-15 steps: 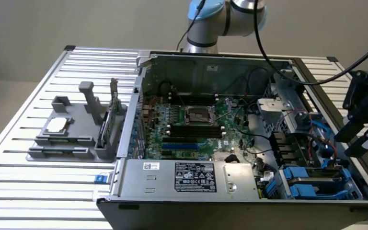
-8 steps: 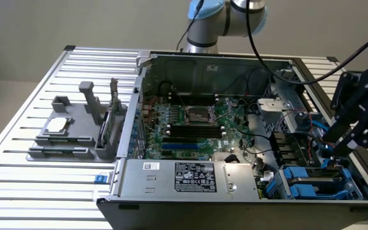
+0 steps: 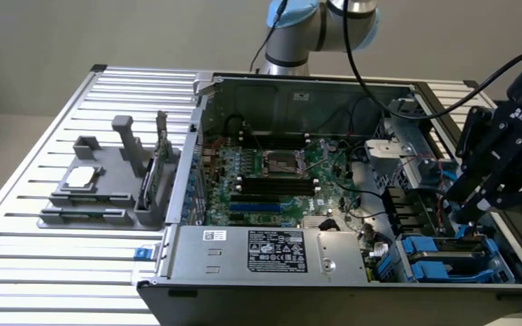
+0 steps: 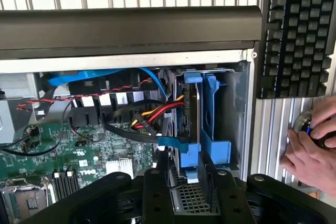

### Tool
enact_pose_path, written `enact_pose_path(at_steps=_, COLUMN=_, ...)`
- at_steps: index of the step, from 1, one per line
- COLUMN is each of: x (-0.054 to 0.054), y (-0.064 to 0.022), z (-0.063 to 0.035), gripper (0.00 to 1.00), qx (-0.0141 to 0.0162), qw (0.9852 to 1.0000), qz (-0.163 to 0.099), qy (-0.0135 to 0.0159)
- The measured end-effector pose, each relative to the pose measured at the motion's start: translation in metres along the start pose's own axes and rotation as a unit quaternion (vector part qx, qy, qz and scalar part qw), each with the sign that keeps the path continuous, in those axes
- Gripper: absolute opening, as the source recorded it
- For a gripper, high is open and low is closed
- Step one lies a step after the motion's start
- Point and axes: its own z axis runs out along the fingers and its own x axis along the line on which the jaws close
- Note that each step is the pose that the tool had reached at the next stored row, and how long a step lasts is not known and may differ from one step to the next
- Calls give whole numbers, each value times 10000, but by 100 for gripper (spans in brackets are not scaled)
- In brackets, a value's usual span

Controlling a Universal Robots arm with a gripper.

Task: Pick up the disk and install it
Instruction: 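Insert the second disk wire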

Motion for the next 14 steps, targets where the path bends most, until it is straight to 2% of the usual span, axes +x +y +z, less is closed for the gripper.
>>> enact_pose_path(at_steps=14, x=12, y=12, z=79, gripper=36, qx=-2, qw=10000, qz=-16, qy=-5)
